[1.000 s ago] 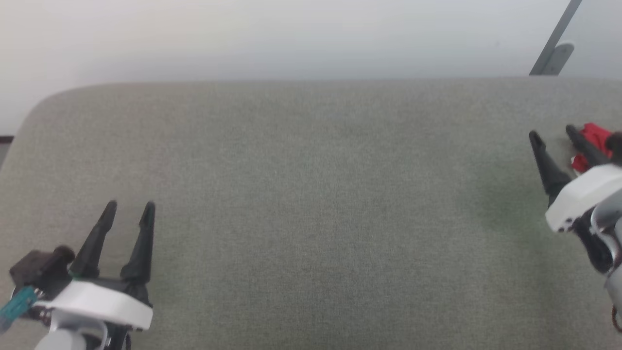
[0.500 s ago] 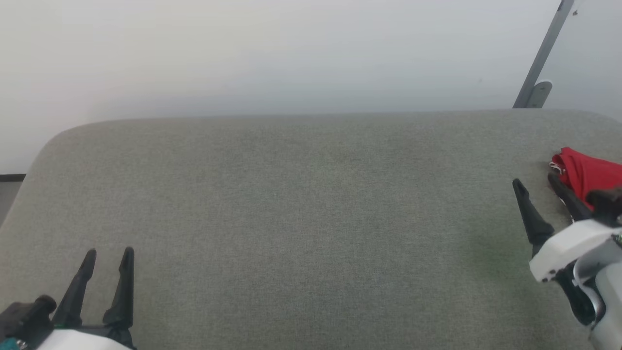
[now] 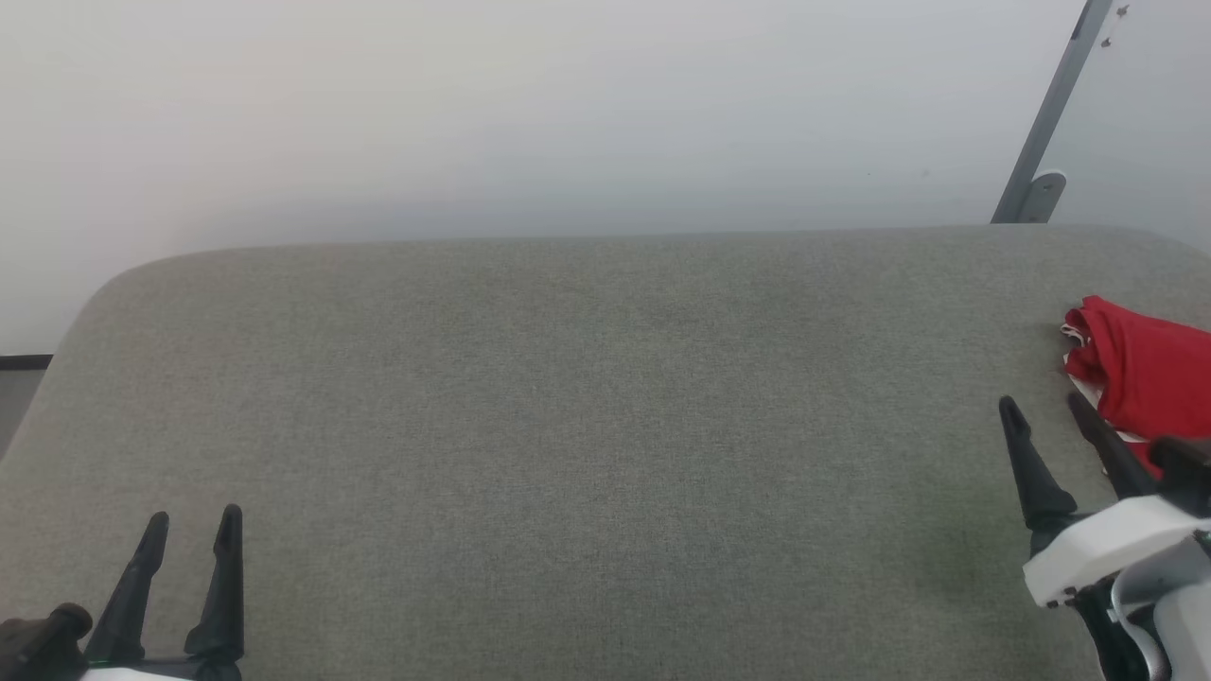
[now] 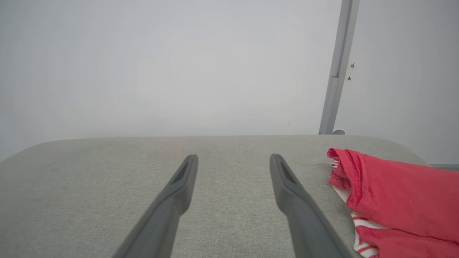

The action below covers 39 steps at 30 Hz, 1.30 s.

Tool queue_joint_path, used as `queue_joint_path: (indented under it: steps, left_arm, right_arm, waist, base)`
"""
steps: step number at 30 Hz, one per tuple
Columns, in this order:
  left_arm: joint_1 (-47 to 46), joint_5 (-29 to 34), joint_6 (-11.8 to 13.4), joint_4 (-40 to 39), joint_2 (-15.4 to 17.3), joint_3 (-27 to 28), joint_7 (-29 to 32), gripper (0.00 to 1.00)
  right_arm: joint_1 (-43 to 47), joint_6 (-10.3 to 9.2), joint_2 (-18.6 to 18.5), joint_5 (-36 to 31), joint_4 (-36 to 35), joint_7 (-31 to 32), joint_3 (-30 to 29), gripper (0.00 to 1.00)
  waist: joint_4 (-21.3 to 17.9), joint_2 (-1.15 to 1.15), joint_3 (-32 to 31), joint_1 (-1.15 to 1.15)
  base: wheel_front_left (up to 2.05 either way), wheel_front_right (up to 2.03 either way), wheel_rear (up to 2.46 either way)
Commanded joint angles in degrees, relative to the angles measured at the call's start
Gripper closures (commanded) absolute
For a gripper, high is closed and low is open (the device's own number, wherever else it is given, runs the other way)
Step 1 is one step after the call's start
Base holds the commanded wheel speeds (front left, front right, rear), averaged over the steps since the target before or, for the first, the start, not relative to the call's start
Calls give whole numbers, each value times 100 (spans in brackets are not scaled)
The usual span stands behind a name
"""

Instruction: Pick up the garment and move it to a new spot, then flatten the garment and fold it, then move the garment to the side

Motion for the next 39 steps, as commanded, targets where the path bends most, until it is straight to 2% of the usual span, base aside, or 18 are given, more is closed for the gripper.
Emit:
queue_joint_path:
  steps: [1, 16, 33, 34, 39]
  left_arm:
    - [63, 54, -15, -21, -21, 43, -27, 0]
    - [112, 131, -72, -66, -72, 100, -27, 0]
    - [121, -54, -75, -84, -75, 22, -27, 0]
    - [94, -40, -64, -52, -75, 16, 1, 100]
    - [98, -187, -64, 133, -270, -43, 56, 100]
  right_arm:
    - [114, -10, 52, -54, -84, 23, -72, 0]
    - [698, -10, 469, -405, -808, 358, -602, 0]
    - [822, -10, 639, -595, -1049, 541, -851, 0]
    - [810, -1, 622, -563, -1026, 539, -838, 100]
    - [910, -1, 756, -406, -853, 588, -818, 100]
  waist:
    - [-4, 0, -1, 0]
    - [-66, 0, 42, 0]
    - [-52, 0, 64, 0]
    - [-53, 0, 64, 0]
    - [-49, 0, 67, 0]
  base:
    - [0, 0, 0]
    - [0, 0, 0]
    - [0, 0, 0]
    - [0, 0, 0]
    - [0, 0, 0]
